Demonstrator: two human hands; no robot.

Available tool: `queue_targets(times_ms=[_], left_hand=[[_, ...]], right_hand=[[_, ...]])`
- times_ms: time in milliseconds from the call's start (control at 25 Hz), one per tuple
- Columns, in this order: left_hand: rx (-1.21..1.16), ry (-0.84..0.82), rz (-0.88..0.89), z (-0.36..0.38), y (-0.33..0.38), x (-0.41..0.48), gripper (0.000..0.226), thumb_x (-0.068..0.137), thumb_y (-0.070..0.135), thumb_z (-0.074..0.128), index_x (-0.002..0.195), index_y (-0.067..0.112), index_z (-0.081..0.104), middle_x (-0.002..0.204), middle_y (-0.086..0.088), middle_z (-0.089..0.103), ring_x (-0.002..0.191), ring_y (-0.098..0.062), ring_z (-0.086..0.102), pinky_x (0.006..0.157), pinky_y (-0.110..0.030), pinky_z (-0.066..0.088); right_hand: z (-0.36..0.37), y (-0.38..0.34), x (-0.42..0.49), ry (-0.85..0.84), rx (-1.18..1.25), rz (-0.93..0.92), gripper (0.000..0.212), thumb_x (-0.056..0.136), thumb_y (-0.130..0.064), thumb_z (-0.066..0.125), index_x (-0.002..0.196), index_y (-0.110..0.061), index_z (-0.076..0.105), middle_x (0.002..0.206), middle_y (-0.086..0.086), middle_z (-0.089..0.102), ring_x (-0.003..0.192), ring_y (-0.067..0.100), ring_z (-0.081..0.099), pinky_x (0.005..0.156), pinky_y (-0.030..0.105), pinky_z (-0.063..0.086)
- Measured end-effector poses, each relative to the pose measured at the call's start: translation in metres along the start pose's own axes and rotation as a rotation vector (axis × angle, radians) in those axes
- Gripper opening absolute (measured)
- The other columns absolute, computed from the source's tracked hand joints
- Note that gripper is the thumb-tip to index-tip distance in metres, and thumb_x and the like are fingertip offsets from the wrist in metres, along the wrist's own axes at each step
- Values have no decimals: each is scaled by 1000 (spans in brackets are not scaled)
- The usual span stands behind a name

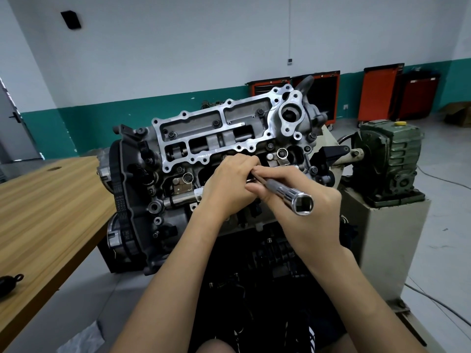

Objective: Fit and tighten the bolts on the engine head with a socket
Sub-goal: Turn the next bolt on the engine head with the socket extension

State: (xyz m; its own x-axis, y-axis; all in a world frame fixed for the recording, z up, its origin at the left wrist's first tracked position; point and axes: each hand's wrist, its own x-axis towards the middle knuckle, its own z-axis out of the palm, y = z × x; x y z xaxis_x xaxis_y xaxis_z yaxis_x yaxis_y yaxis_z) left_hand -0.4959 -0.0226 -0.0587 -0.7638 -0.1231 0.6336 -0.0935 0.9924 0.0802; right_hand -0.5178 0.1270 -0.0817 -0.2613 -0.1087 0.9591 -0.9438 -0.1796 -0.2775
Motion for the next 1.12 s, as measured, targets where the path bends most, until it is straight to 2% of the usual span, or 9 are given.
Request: queue_targets(times_ms=[120, 160, 360, 560, 640, 760, 920, 1000, 1120], left_hand=[[-55, 16, -59, 0, -1, 0, 9, 81, 17, 51, 89, 18, 55, 88, 9, 53, 88, -8, 41, 61, -15, 26], [-48, 12, -58, 0, -2, 0, 10, 80, 16, 50, 89, 18, 55, 87, 10, 52, 87, -7, 40, 61, -14, 27], [34, -8, 6, 3, -3, 2, 11, 80, 21, 55, 88, 14, 53, 89, 4, 55, 88, -16, 44, 70, -22, 27], [-38, 12, -34, -2, -1, 0, 12, 80, 17, 51, 91, 16, 56, 92, 7, 55, 89, -12, 43, 62, -20, 21], [3, 3, 9, -3, 0, 0, 14, 80, 19, 47, 90, 13, 55, 90, 2, 56, 88, -16, 45, 65, -20, 20], [12, -3, 8, -2, 2, 0, 9, 82, 17, 52, 89, 12, 54, 89, 3, 55, 88, -17, 45, 66, -20, 21], [-45, 11, -50, -2, 1, -1, 14, 80, 15, 52, 93, 17, 57, 94, 10, 54, 92, -10, 43, 62, -16, 25], [-26, 2, -19, -1, 0, -1, 11, 80, 14, 51, 90, 13, 56, 90, 3, 56, 89, -15, 44, 63, -19, 24], [32, -27, 2, -1, 0, 0, 10, 83, 20, 52, 90, 13, 54, 91, 3, 55, 90, -16, 45, 69, -22, 24]], right_hand=[[6, -3, -5, -86, -3, -34, 27, 80, 8, 72, 107, 4, 68, 103, 8, 72, 94, 18, 69, 85, 25, 54], [6, -2, -6, -109, -8, -45, 30, 79, 13, 70, 108, 5, 68, 105, 8, 71, 95, 18, 69, 86, 27, 54], [-2, 2, 0, -3, -22, -11, 24, 73, -4, 84, 94, -2, 73, 77, 7, 72, 63, 25, 67, 58, 32, 52], [5, -2, -4, -112, 17, -27, 28, 80, 13, 70, 106, 5, 68, 104, 9, 71, 94, 17, 68, 86, 26, 54], [3, 1, -1, -84, -7, -33, 26, 76, 11, 75, 101, 4, 70, 95, 8, 73, 87, 12, 69, 79, 21, 54], [0, -1, 2, -16, -1, 4, 22, 77, -8, 79, 96, 0, 72, 82, 9, 73, 71, 21, 68, 66, 24, 52], [3, -5, -2, -117, 28, 11, 23, 83, 8, 69, 106, 3, 68, 104, 7, 71, 94, 14, 67, 85, 24, 53], [2, -2, 0, -107, -26, -14, 24, 78, 10, 73, 101, 2, 71, 97, 7, 73, 86, 15, 69, 77, 28, 54], [-2, 0, 2, -44, -30, -14, 23, 74, -7, 81, 94, 1, 72, 81, 9, 73, 71, 21, 70, 65, 27, 52]])
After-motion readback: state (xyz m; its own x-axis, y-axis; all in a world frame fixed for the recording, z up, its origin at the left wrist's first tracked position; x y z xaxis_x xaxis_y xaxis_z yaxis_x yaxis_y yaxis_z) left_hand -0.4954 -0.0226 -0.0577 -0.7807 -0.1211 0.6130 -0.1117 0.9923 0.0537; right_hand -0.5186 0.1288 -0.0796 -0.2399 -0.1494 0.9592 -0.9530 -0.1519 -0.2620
